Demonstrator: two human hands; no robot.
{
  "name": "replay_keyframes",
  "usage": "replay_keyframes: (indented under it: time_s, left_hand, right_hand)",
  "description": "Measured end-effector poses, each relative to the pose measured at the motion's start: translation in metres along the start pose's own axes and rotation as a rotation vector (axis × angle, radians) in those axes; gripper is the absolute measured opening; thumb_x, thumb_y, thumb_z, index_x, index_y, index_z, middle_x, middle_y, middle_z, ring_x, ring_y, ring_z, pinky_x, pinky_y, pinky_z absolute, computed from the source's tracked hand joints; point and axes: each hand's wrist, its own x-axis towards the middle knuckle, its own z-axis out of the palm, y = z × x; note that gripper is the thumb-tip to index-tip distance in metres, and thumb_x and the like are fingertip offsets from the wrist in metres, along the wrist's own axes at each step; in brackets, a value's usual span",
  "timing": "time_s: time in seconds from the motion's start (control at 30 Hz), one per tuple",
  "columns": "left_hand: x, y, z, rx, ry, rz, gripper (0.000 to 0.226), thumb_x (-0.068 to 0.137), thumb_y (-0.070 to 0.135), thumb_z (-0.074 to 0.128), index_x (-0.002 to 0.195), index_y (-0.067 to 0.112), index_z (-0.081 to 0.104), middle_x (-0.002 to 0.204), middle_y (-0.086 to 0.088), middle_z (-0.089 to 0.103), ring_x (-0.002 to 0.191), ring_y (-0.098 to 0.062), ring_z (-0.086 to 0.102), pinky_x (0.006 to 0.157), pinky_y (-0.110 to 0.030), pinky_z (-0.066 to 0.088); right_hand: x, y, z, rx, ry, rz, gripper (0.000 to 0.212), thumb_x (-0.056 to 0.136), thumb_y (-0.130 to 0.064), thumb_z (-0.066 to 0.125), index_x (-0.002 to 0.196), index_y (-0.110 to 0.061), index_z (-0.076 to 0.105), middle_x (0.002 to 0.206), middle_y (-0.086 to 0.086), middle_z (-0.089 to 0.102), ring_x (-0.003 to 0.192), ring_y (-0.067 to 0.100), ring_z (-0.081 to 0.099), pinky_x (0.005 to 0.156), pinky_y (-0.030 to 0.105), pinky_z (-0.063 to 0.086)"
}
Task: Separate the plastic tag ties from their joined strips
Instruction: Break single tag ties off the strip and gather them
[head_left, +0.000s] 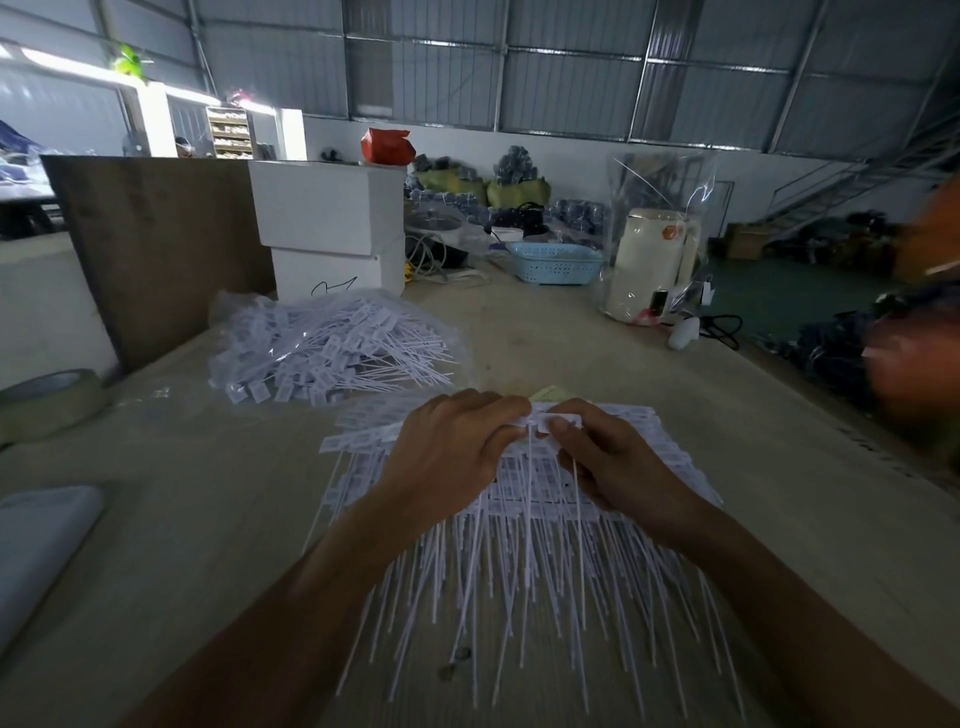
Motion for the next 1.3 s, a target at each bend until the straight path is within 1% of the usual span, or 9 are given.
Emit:
replay_keyframes:
  time_s: [0.17, 0.43, 0.63, 0.83, 0.97, 1.07, 1.17, 1.23, 1.3]
  left_hand:
    - [-0.001, -0.001, 0.001, -0.047, -0.024, -0.04, 0.025, 0.092, 0.024, 0.055, 0.106, 0.015, 0.072, 0.096, -0.005, 0.074, 0.086, -0.03, 0.069, 0.067, -0.043, 0.056]
    - [-0.001, -0.003, 0.002, -0.144, -0.047, -0.094, 0.012, 0.095, 0.017, 0.061, 0.103, 0.015, 0.071, 0.091, -0.002, 0.072, 0.081, -0.026, 0.065, 0.064, -0.04, 0.052]
    - [0.002, -0.006, 0.007, -0.254, -0.113, -0.257, 0.02, 0.097, 0.028, 0.055, 0.084, 0.021, 0.068, 0.071, 0.002, 0.068, 0.067, -0.016, 0.065, 0.064, -0.04, 0.053]
    - [0.003, -0.005, 0.008, -0.366, -0.072, -0.245, 0.021, 0.093, 0.032, 0.056, 0.095, 0.02, 0.073, 0.077, 0.007, 0.069, 0.069, -0.012, 0.064, 0.065, -0.04, 0.053]
    - [0.001, -0.006, 0.011, -0.297, -0.093, -0.163, 0.015, 0.098, 0.024, 0.059, 0.108, 0.023, 0.07, 0.082, 0.007, 0.068, 0.067, -0.011, 0.062, 0.059, -0.039, 0.052]
    - [-0.001, -0.006, 0.012, -0.247, -0.102, -0.142, 0.021, 0.1, 0.026, 0.054, 0.117, 0.025, 0.067, 0.097, 0.004, 0.071, 0.075, -0.016, 0.065, 0.062, -0.039, 0.054]
    - [-0.003, -0.005, 0.012, -0.219, -0.077, -0.148, 0.032, 0.101, 0.031, 0.046, 0.121, 0.021, 0.069, 0.114, -0.003, 0.071, 0.089, -0.026, 0.069, 0.072, -0.043, 0.057]
    - [-0.004, -0.003, 0.011, -0.2, -0.066, -0.144, 0.035, 0.1, 0.029, 0.044, 0.122, 0.018, 0.069, 0.117, -0.006, 0.07, 0.092, -0.03, 0.069, 0.075, -0.045, 0.057]
    - [-0.004, -0.002, 0.01, -0.193, -0.056, -0.132, 0.034, 0.1, 0.027, 0.045, 0.122, 0.017, 0.069, 0.116, -0.007, 0.07, 0.092, -0.032, 0.07, 0.075, -0.046, 0.057]
  right_hand:
    - [0.003, 0.006, 0.002, -0.049, 0.02, -0.052, 0.034, 0.105, -0.023, 0.046, 0.1, 0.008, 0.059, 0.057, 0.003, 0.045, 0.04, 0.003, 0.041, 0.047, 0.009, 0.033]
    - [0.004, 0.012, 0.001, -0.079, 0.011, -0.134, 0.017, 0.102, -0.034, 0.048, 0.095, -0.036, 0.064, 0.057, -0.008, 0.044, 0.045, 0.005, 0.041, 0.048, 0.014, 0.034]
    - [0.005, 0.012, 0.003, -0.252, 0.056, -0.209, 0.014, 0.099, -0.036, 0.046, 0.097, -0.039, 0.06, 0.068, -0.015, 0.054, 0.06, 0.006, 0.052, 0.062, 0.022, 0.04]
    - [0.005, 0.014, 0.004, -0.173, 0.051, -0.224, 0.018, 0.101, -0.038, 0.043, 0.096, -0.031, 0.06, 0.072, 0.002, 0.052, 0.06, 0.021, 0.05, 0.059, 0.032, 0.043]
    - [0.005, 0.014, 0.002, -0.111, 0.061, -0.197, 0.027, 0.102, -0.036, 0.046, 0.125, -0.026, 0.057, 0.069, -0.021, 0.057, 0.053, 0.004, 0.049, 0.054, 0.014, 0.038]
    - [0.003, 0.012, 0.003, -0.067, 0.058, -0.154, 0.046, 0.1, -0.04, 0.049, 0.144, -0.039, 0.038, 0.063, -0.005, 0.055, 0.051, 0.003, 0.045, 0.054, 0.019, 0.038]
    - [0.002, 0.008, 0.004, -0.005, 0.042, -0.127, 0.067, 0.098, -0.035, 0.054, 0.153, -0.038, 0.017, 0.094, -0.021, 0.07, 0.082, -0.004, 0.064, 0.074, 0.017, 0.052]
    - [0.001, 0.006, 0.004, 0.056, 0.044, -0.071, 0.08, 0.094, -0.033, 0.06, 0.153, -0.041, 0.007, 0.128, -0.002, 0.067, 0.113, 0.008, 0.063, 0.097, 0.028, 0.051]
    - [0.0, 0.004, 0.003, 0.115, 0.048, 0.02, 0.082, 0.09, -0.033, 0.065, 0.15, -0.041, 0.01, 0.107, -0.007, 0.075, 0.097, 0.004, 0.07, 0.082, 0.019, 0.054]
